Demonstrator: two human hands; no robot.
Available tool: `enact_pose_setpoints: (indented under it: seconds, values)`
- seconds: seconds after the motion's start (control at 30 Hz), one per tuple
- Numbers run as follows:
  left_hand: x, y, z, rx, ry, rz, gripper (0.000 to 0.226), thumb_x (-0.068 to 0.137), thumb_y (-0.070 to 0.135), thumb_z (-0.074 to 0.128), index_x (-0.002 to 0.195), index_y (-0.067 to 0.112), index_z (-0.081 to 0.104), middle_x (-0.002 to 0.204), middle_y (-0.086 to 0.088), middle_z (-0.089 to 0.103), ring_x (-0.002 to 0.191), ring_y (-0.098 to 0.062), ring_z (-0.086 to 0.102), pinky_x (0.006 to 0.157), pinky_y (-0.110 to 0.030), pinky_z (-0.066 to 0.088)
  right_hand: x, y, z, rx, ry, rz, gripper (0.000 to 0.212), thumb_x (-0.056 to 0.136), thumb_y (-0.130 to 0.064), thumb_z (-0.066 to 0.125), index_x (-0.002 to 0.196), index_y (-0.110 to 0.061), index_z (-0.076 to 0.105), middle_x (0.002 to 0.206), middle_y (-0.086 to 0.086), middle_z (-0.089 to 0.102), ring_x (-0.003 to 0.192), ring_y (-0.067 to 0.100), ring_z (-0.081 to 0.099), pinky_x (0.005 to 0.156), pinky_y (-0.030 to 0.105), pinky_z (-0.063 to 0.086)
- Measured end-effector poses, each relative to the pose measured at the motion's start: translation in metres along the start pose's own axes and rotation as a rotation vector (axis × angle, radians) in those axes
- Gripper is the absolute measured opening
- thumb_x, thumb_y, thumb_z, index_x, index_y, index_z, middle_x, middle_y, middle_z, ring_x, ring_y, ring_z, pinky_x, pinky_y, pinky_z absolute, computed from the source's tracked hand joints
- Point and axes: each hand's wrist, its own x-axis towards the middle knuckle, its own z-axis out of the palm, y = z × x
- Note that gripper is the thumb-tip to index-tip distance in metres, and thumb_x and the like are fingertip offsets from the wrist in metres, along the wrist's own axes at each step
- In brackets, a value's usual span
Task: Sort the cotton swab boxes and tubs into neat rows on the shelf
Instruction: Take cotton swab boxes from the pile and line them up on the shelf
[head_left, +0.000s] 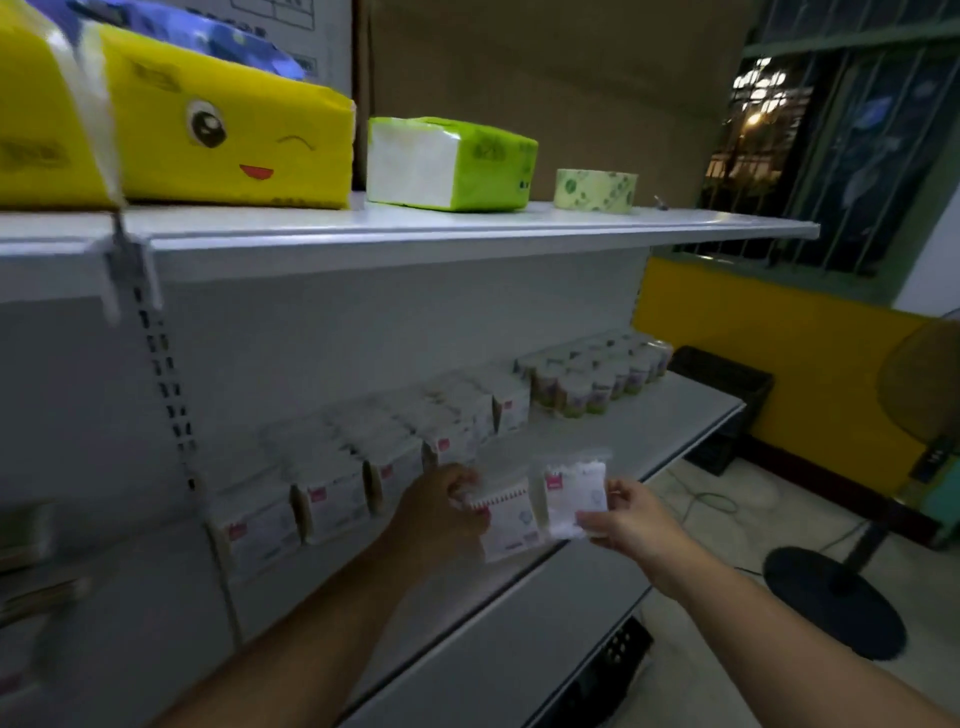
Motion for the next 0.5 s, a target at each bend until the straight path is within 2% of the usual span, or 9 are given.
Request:
enact_pose_setpoints:
  seconds: [0.03, 0.07, 0.13, 0.2, 0.27, 0.37, 0.43, 0.5]
  values:
    - [0.015, 0.001, 0.003, 0.095, -0.001, 0.042, 0.034, 0.075, 0.010, 0.076, 0.104, 0.017, 0.060, 0.103, 0.000, 0.059, 0.093, -0.015, 0.057, 0.075, -0.019, 0.049, 0.011, 0.000, -0.005, -0.006, 0.017, -0.016, 0.023, 0.079, -0.001, 0.071, 0.094, -0.014, 0.059, 0.090, 0.001, 0.069, 0.081, 0.018, 0.066, 0.061, 0.025, 0.051]
    - [0.029, 0.003, 0.006, 0.162, 0.022, 0.073, 0.034, 0.075, 0.014, 0.076, 0.104, 0.018, 0.060, 0.101, 0.002, 0.059, 0.089, -0.012, 0.056, 0.068, -0.016, 0.045, 0.022, 0.001, -0.010, -0.009, 0.039, -0.033, 0.024, 0.079, -0.001, 0.071, 0.093, -0.015, 0.059, 0.090, 0.002, 0.068, 0.081, 0.019, 0.066, 0.061, 0.025, 0.051]
    - [0.049, 0.006, 0.015, 0.249, 0.105, 0.109, 0.033, 0.075, 0.021, 0.076, 0.105, 0.019, 0.062, 0.098, 0.002, 0.061, 0.085, -0.010, 0.055, 0.063, -0.018, 0.038, 0.044, 0.003, -0.018, 0.001, 0.071, -0.055, 0.024, 0.078, -0.002, 0.071, 0.091, -0.017, 0.058, 0.090, 0.003, 0.067, 0.081, 0.019, 0.066, 0.062, 0.027, 0.052]
    - [0.061, 0.011, 0.030, 0.363, 0.207, 0.177, 0.033, 0.076, 0.027, 0.075, 0.107, 0.020, 0.064, 0.100, 0.000, 0.065, 0.085, -0.012, 0.057, 0.067, -0.020, 0.039, 0.065, 0.007, -0.024, 0.052, 0.089, -0.044, 0.023, 0.078, -0.004, 0.073, 0.094, -0.016, 0.059, 0.092, 0.006, 0.069, 0.080, 0.021, 0.065, 0.064, 0.029, 0.051]
    - [0.073, 0.018, 0.041, 0.575, 0.313, 0.270, 0.035, 0.080, 0.034, 0.070, 0.113, 0.024, 0.064, 0.105, -0.002, 0.066, 0.093, -0.018, 0.059, 0.075, -0.025, 0.043, 0.088, 0.009, -0.029, 0.075, 0.082, -0.047, 0.022, 0.078, -0.007, 0.074, 0.096, -0.013, 0.061, 0.093, 0.007, 0.069, 0.077, 0.021, 0.064, 0.062, 0.028, 0.047]
    - [0.104, 0.030, 0.042, 0.857, 0.453, 0.355, 0.035, 0.084, 0.042, 0.062, 0.116, 0.030, 0.063, 0.108, 0.001, 0.065, 0.103, -0.019, 0.053, 0.082, -0.029, 0.035, 0.131, 0.004, -0.034, -0.063, 0.055, -0.108, 0.019, 0.076, -0.015, 0.077, 0.086, -0.017, 0.061, 0.088, 0.001, 0.067, 0.078, 0.020, 0.063, 0.065, 0.032, 0.048]
    - [0.122, 0.028, 0.041, 0.982, 0.440, 0.290, 0.033, 0.086, 0.044, 0.058, 0.116, 0.032, 0.062, 0.114, 0.007, 0.061, 0.111, -0.018, 0.046, 0.086, -0.032, 0.026, 0.160, 0.002, -0.031, -0.173, -0.005, -0.159, 0.021, 0.076, -0.017, 0.077, 0.080, -0.024, 0.058, 0.083, -0.004, 0.064, 0.078, 0.019, 0.063, 0.072, 0.037, 0.052]
    - [0.131, 0.020, 0.047, 1.079, 0.416, 0.194, 0.035, 0.087, 0.045, 0.054, 0.120, 0.034, 0.059, 0.121, 0.009, 0.055, 0.117, -0.017, 0.041, 0.091, -0.034, 0.022, 0.185, 0.009, -0.026, -0.282, -0.094, -0.223, 0.016, 0.077, -0.021, 0.076, 0.084, -0.024, 0.062, 0.085, -0.004, 0.067, 0.084, 0.019, 0.064, 0.074, 0.032, 0.052]
